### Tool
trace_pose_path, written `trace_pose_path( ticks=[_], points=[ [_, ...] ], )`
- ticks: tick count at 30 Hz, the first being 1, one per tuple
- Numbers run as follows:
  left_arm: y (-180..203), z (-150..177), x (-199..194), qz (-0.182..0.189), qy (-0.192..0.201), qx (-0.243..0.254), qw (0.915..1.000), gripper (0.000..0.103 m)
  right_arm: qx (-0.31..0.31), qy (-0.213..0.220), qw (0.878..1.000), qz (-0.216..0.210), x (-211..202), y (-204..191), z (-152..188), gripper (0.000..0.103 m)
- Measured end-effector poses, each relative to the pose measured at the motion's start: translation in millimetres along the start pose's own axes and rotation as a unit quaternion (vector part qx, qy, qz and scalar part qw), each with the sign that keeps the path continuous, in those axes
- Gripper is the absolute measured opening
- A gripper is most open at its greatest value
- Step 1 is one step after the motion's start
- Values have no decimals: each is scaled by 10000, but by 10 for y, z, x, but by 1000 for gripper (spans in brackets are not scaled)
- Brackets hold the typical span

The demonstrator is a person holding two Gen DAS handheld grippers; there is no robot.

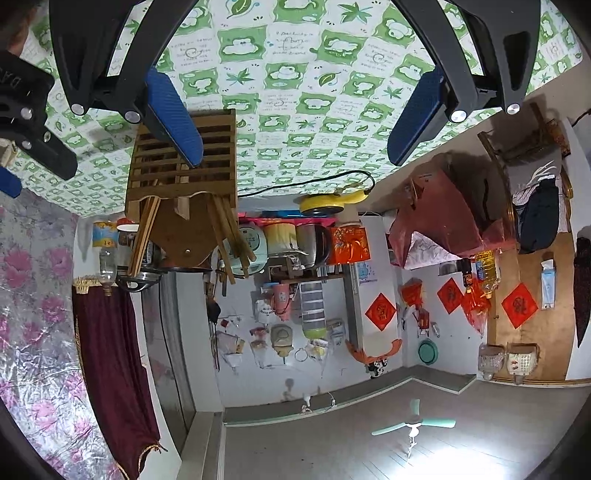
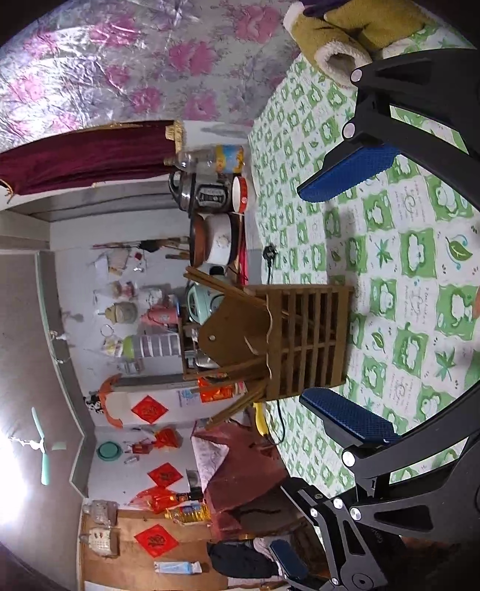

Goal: Organize utensils

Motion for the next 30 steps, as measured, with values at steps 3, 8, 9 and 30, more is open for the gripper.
trace_pose_path(
  ticks=[3,8,9,30],
  points=[
    [-28,-1,12,-16,-30,-51,10000,98,-50,92,9999,-10,-34,-23,-9,97],
    [-71,-10,9,-54,-4,-148,9999,98,-39,234,9997,-5,-89,-26,-28,96],
    [-73,-10,5,-46,3,-163,9999,98,-42,247,9997,-2,-97,-30,-31,95],
    [-41,-32,-91,52,158,-133,9998,92,-251,503,9983,-127,-194,-136,-66,89]
  ],
)
Point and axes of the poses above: each gripper's, at about its wrist camera, not at the fingertips, and x roughly the way its jaws point, y to its right, z to its underside, the point moved 3 cm from there along x, roughly the way its jaws point, and after that the axes turned 5 degrees about y, right-handed, at the moved point
